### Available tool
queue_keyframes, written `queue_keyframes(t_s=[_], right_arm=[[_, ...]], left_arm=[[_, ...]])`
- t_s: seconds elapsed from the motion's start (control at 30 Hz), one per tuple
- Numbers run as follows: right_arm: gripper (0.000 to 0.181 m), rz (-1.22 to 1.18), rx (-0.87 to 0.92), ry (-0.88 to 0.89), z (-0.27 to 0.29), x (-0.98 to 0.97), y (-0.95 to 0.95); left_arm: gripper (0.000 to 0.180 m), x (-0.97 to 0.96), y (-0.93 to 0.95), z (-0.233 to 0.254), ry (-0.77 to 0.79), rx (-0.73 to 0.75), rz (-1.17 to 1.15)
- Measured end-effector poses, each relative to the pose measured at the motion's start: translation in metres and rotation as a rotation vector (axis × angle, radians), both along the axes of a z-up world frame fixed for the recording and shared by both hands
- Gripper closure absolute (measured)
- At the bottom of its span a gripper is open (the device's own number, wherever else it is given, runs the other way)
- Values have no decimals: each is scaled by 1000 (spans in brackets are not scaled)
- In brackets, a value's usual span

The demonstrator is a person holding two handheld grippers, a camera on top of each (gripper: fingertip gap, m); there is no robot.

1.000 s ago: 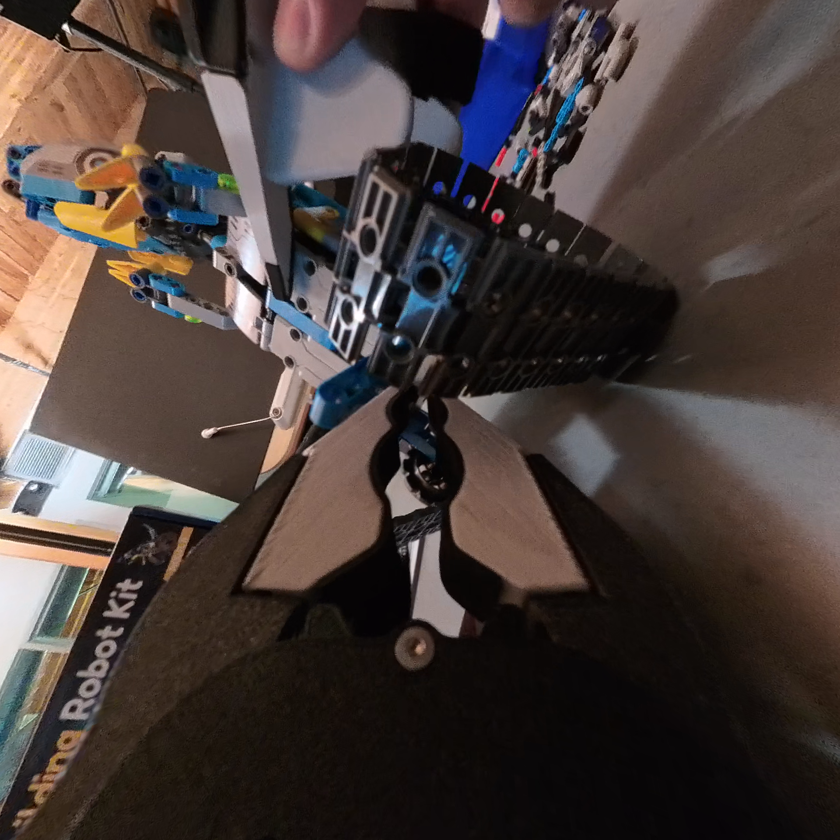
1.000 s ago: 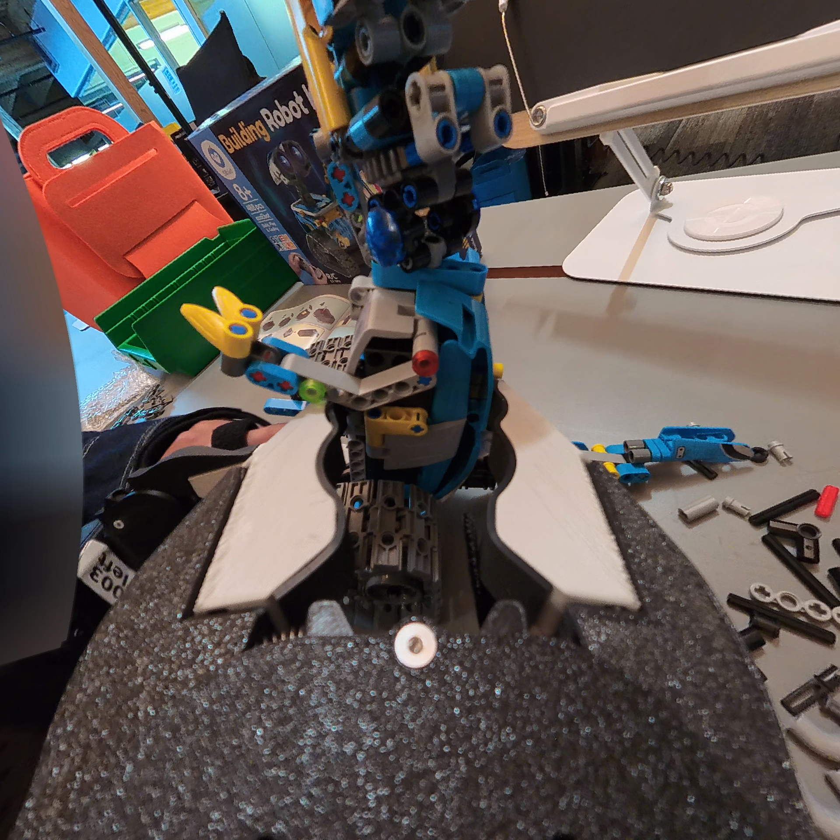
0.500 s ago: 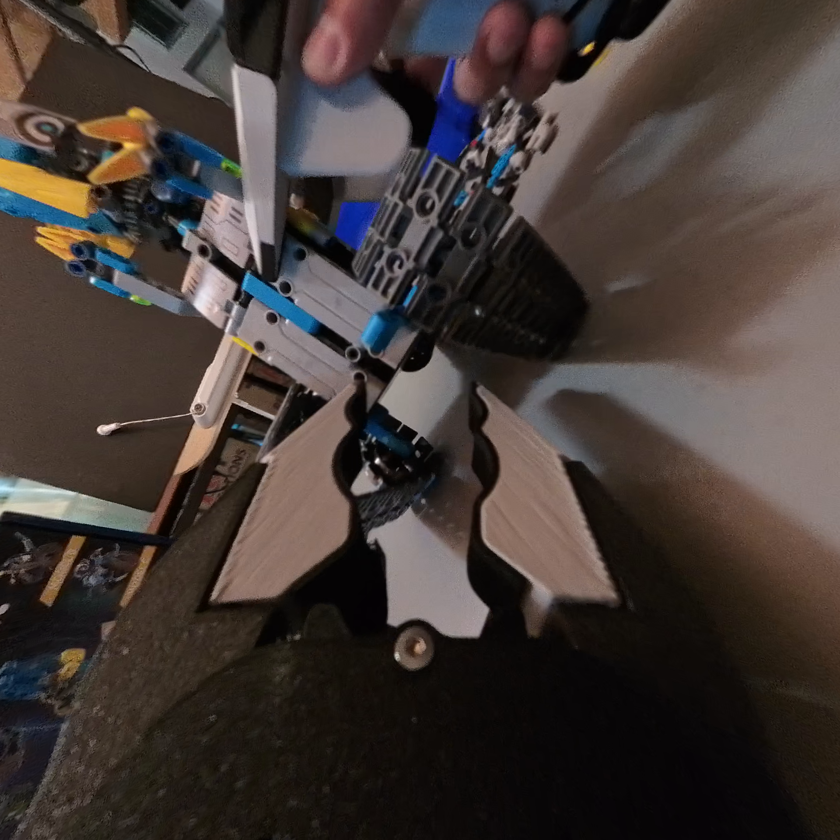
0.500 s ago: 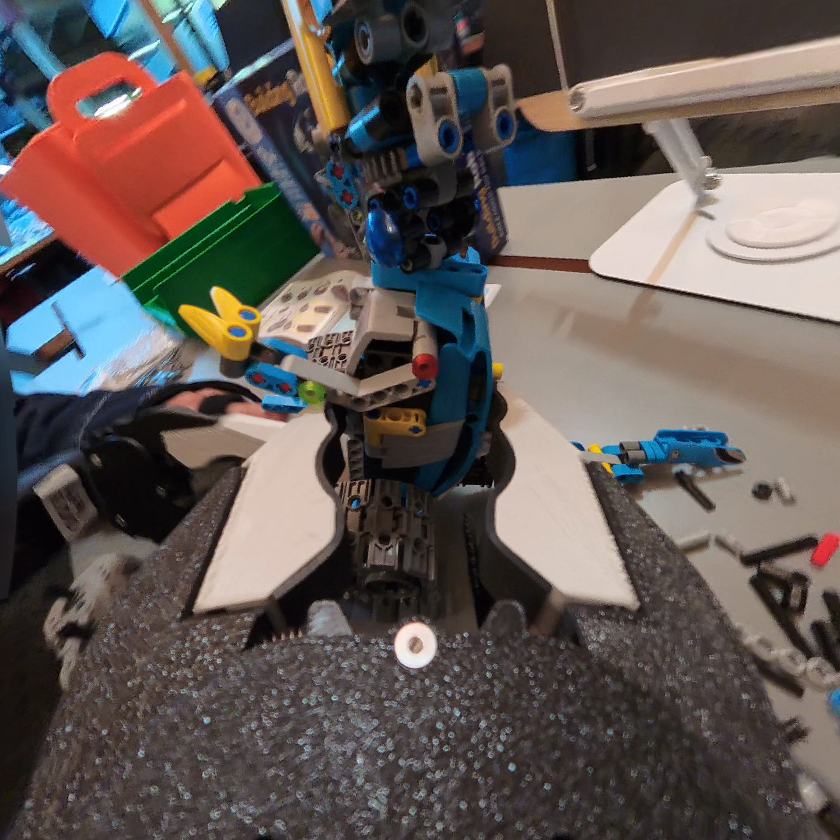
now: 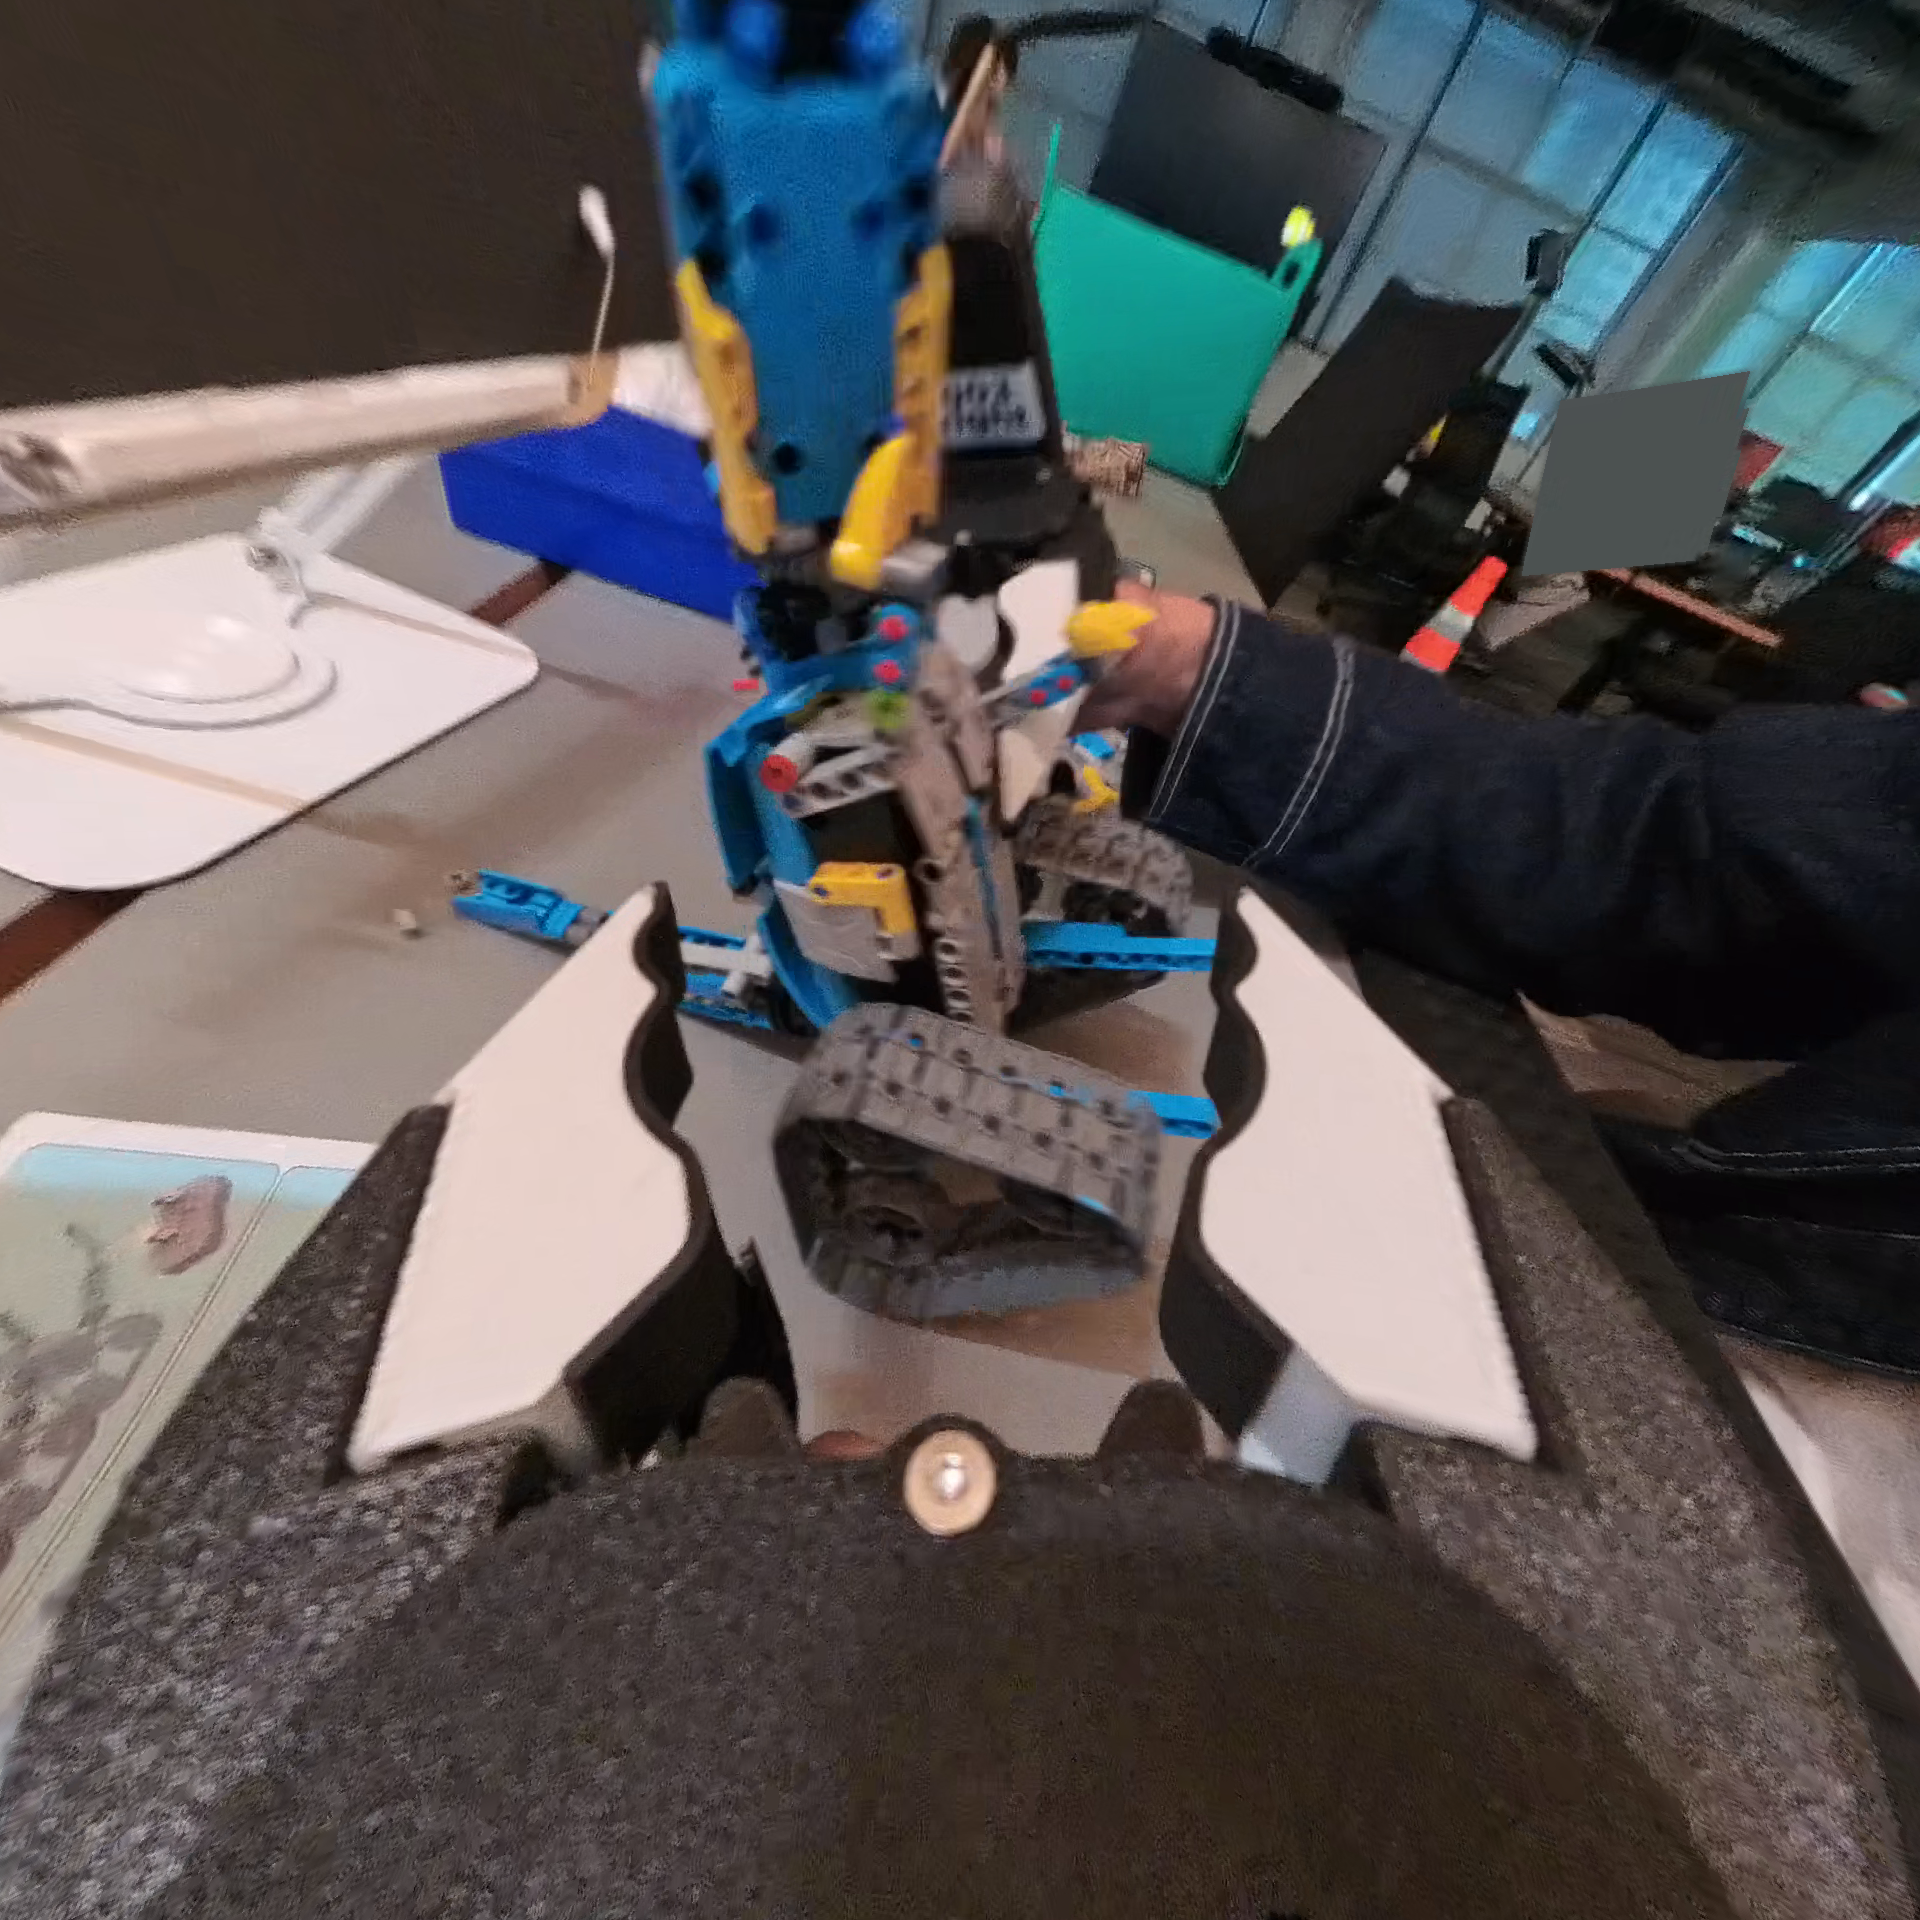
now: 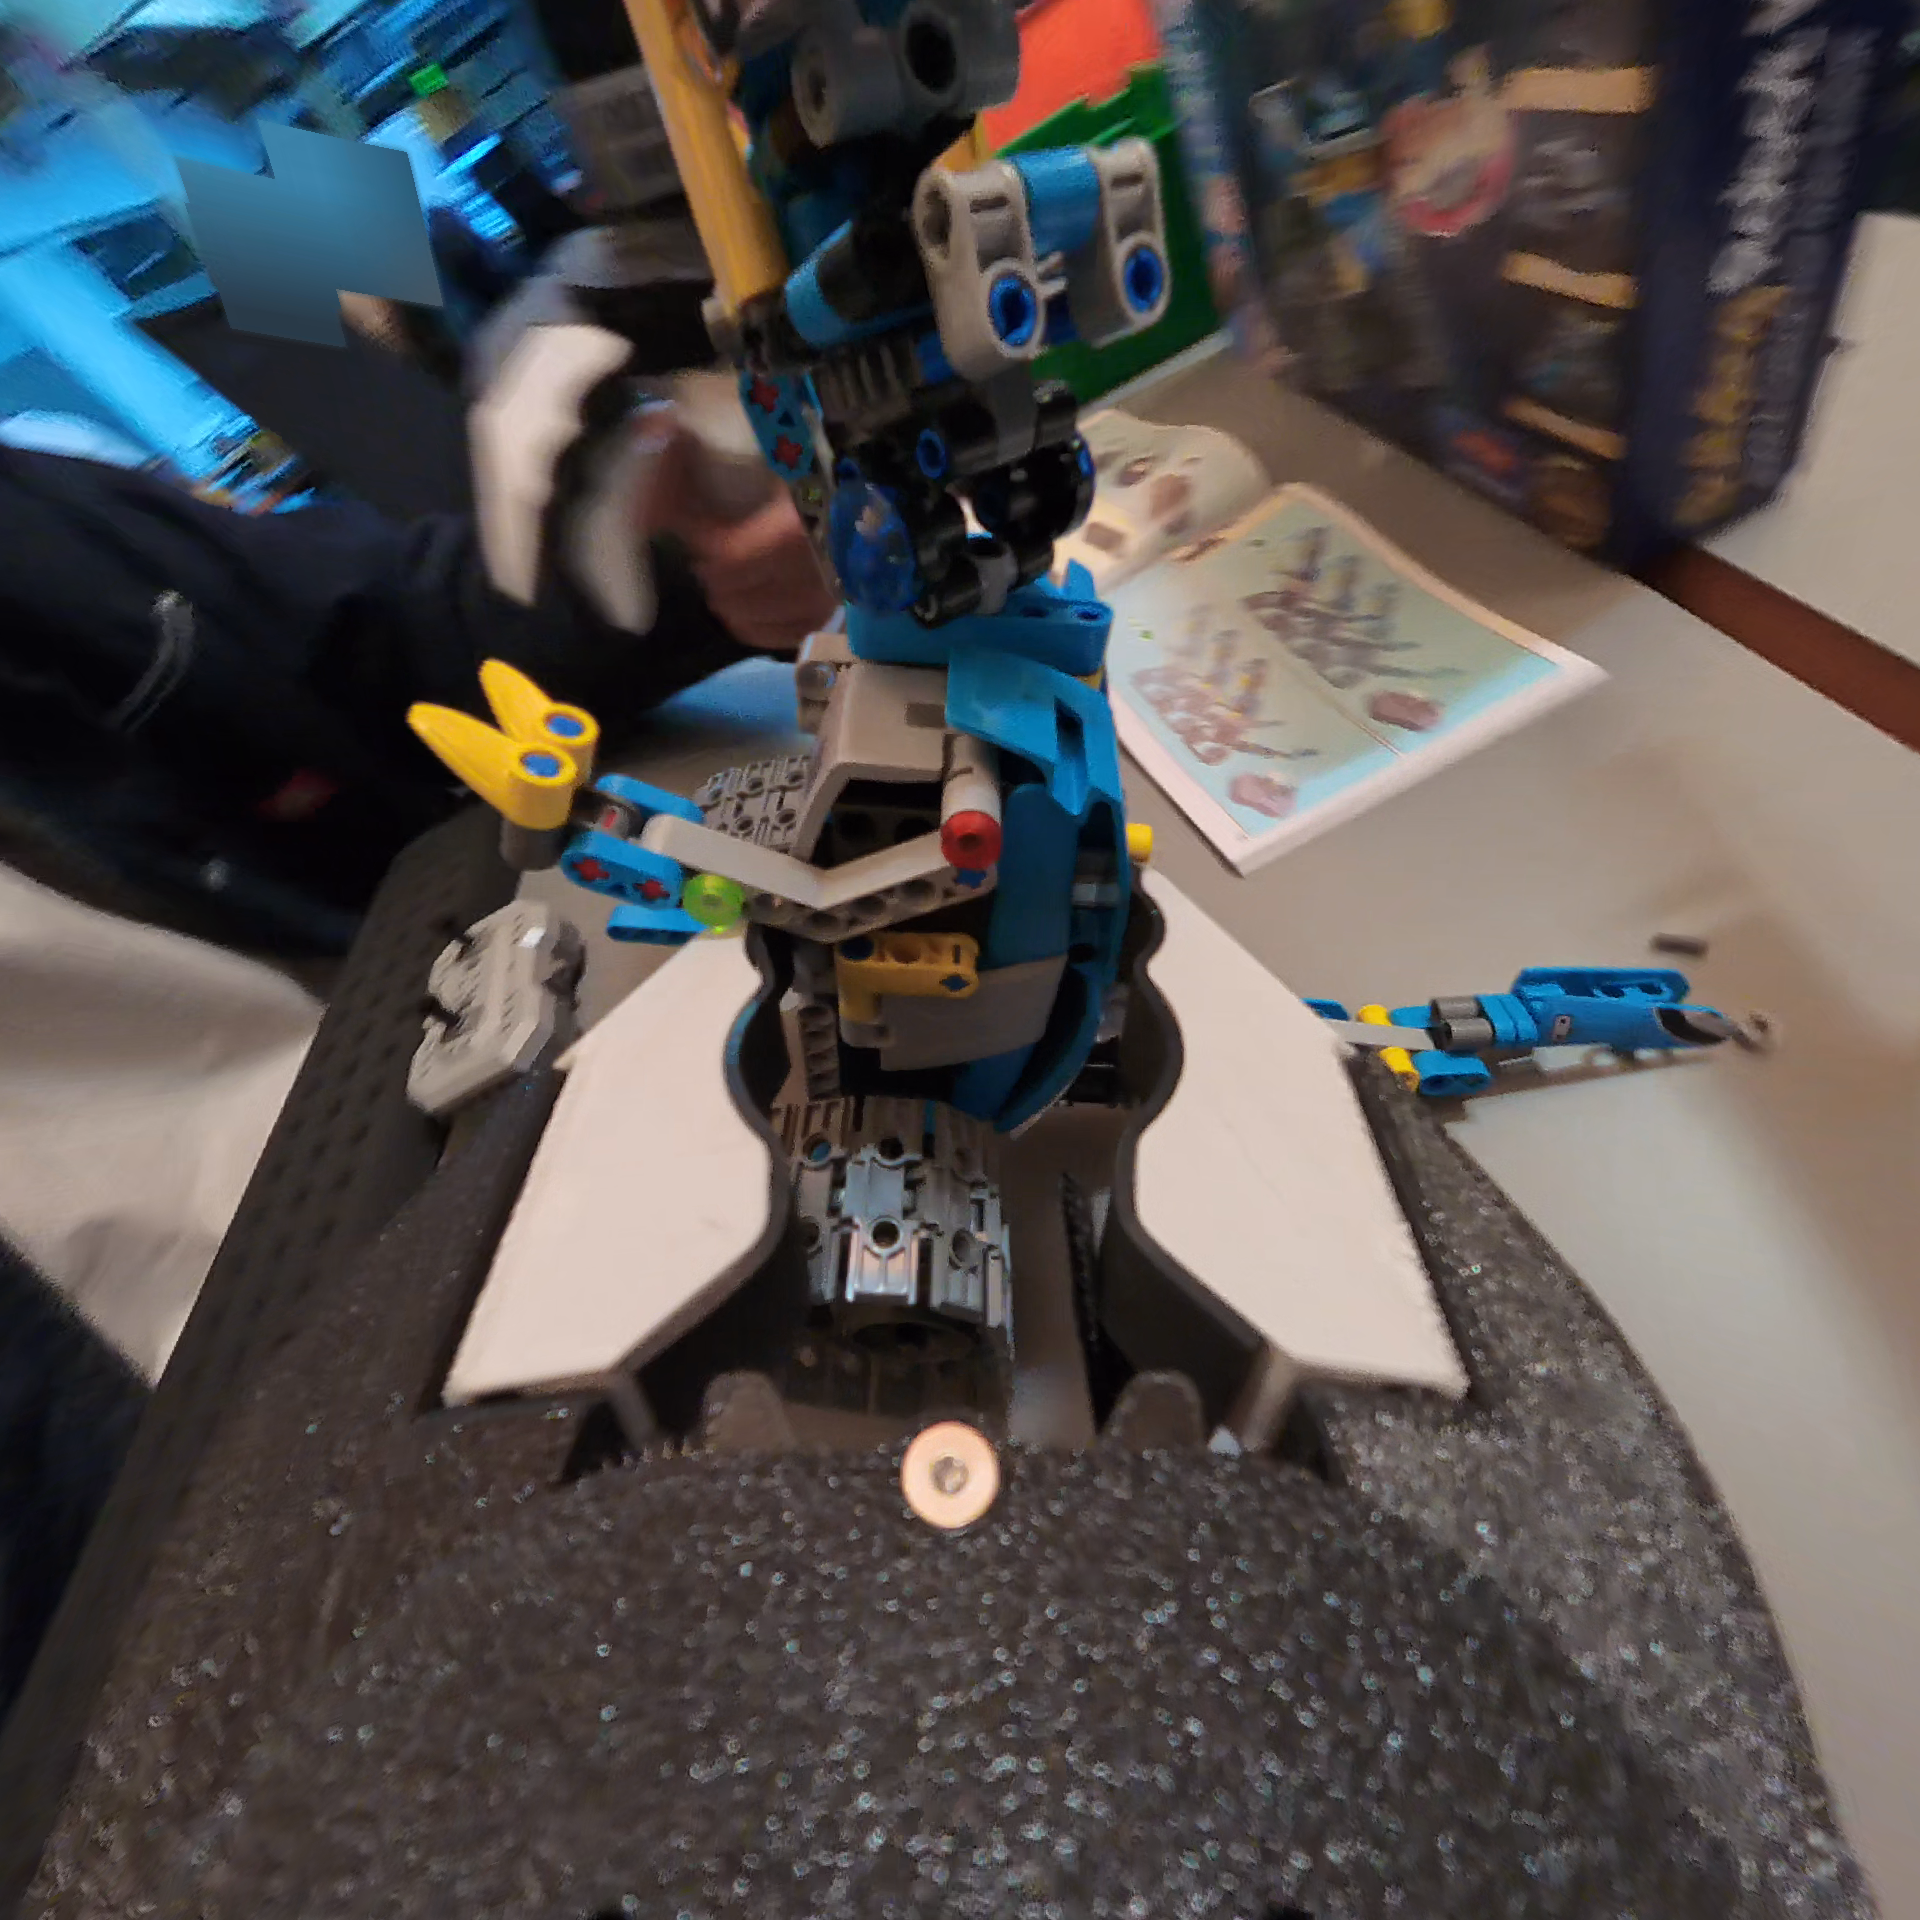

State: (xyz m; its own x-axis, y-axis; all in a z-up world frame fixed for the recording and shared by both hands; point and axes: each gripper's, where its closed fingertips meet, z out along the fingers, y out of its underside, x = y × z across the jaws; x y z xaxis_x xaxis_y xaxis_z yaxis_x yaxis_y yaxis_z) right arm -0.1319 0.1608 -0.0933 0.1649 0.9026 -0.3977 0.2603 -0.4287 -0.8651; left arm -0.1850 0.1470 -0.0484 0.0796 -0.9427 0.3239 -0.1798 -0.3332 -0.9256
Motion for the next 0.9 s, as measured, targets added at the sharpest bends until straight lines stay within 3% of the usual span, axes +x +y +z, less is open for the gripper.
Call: queue_keyframes(t_s=[0.17, 0.27, 0.4, 0.6, 0.7, 0.9], right_arm=[[119, 121, -16, 9, -1, -9, 3], [118, 141, 20, -5, 0, -12, 2], [104, 66, 6, -106, -3, -1, 8], [130, -231, 136, -356, 8, 93, -3], [146, -187, 169, -541, -33, 116, -32], [155, -58, 172, -763, -84, 112, -37]], left_arm=[[80, 41, 11, -39, 119, -54, -53], [106, 46, 14, -47, 136, -62, -45], [108, 44, 15, -47, 130, -63, -42], [108, 40, 16, -48, 157, -52, -7], [108, 38, 18, -48, 158, -59, 19], [108, 37, 18, -48, 161, -71, 22]])
